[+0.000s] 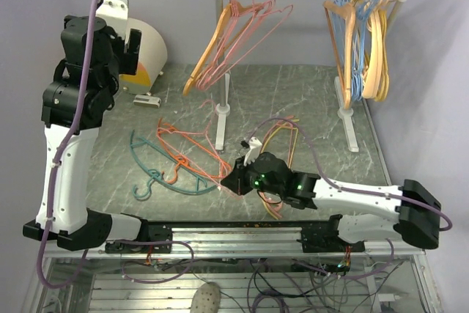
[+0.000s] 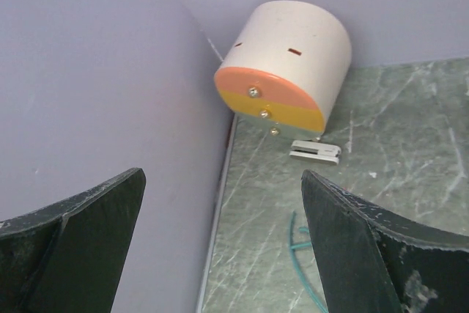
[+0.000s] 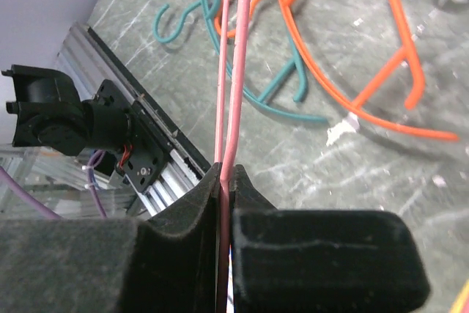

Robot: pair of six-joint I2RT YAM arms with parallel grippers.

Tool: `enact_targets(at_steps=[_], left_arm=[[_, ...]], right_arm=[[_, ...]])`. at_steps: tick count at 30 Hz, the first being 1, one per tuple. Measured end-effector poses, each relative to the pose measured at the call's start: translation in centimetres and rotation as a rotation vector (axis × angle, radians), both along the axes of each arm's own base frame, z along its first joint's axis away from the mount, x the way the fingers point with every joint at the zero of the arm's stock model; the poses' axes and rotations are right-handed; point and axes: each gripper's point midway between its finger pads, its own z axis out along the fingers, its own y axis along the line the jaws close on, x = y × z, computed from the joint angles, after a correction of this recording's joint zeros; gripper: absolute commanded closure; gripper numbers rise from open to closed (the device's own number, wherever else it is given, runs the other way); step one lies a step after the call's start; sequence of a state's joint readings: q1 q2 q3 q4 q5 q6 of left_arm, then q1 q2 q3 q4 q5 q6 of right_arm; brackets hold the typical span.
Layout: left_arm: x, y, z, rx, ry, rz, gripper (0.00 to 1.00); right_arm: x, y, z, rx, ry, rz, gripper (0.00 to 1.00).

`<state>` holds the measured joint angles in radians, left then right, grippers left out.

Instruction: Organize the hangers

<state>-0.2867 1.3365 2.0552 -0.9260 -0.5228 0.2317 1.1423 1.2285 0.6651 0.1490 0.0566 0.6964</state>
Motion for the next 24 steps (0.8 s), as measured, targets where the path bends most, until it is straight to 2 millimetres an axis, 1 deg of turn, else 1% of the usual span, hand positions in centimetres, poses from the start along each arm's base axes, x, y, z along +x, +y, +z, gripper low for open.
enact_targets(at_steps=[4,7,10,12,15,16,18,19,21,24], left_arm=[[0.1,1.1,-0.4,0.037,0.008,0.062,0.01],[0.4,1.4,-1.5,0.058,0.038,0.078,0.01],[0.7,1.5,-2.6,0.079,0.072,0.079,0.01],[0.8,1.5,-2.8,0.088,0.08,0.077,0.01],[0.6,1.6,-2.8,0.092,0.079,0.076,0.01],[0.4,1.6,-2.7,0.094,0.078,0.076,0.01],[0.0,2.0,-2.7,0.097,0.077,0.083,0.01],[-0.2,2.3,-2.7,0.098,0.076,0.09,0.01],[-0.4,2.8,-2.8,0.095,0.078,0.098,0.01],[-0.3,3.4,-3.7,0.085,0.1,0.094,0.01]], right_arm=[[-0.4,-2.4,0.7,-0.019,0.049,-0.105,1.0],[-0.5,-4.7,1.2,-0.062,0.075,-0.212,1.0],[0.0,-6.9,1.8,-0.129,0.072,-0.314,1.0],[1.0,-8.3,2.8,-0.185,0.047,-0.389,1.0],[2.9,-10.3,5.5,-0.275,-0.016,-0.518,1.0],[3.7,-10.9,6.7,-0.312,-0.043,-0.574,1.0],[4.9,-11.9,8.1,-0.386,-0.089,-0.66,1.0],[5.6,-12.5,8.7,-0.439,-0.124,-0.707,1.0],[6.6,-13.4,9.3,-0.53,-0.188,-0.763,1.0],[8.4,-14.7,10.6,-0.684,-0.316,-0.829,1.0]])
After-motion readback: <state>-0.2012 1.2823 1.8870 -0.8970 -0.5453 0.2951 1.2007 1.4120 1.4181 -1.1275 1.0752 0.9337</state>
